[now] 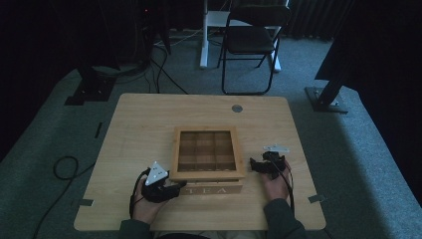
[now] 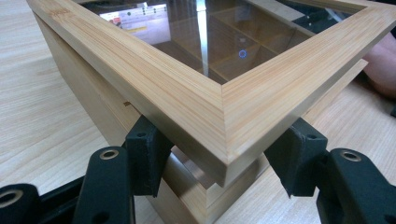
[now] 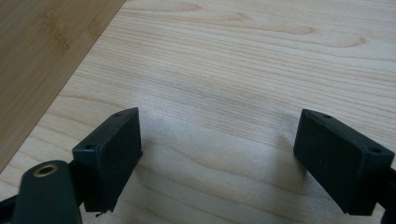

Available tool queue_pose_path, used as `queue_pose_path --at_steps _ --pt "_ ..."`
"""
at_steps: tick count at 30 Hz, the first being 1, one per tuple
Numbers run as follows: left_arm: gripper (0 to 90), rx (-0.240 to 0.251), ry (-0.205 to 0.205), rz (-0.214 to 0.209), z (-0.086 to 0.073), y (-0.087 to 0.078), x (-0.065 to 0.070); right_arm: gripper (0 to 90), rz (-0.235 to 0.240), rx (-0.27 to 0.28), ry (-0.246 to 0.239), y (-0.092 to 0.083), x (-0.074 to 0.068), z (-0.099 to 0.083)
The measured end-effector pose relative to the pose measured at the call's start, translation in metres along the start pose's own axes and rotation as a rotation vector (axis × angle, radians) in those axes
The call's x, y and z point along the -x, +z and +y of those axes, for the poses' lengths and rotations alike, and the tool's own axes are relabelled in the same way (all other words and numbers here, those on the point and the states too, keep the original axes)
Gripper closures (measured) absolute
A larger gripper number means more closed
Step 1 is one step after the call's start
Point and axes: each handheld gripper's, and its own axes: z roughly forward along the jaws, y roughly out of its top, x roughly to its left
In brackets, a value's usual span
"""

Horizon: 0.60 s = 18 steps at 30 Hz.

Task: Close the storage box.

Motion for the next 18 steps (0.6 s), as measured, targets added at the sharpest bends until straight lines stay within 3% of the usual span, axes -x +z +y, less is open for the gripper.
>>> queue_pose_path --at_steps 6,18 --pt "42.9 0.013 -0.006 -0.009 -0.0024 -0.0031 -0.0002 14.7 0.0 0.0 0.0 0.0 0.0 0.0" --pt "44.5 0.028 -0.006 0.013 -0.0081 -0.0077 0.0028 14.7 0.0 0.0 0.0 0.0 0.0 0.0"
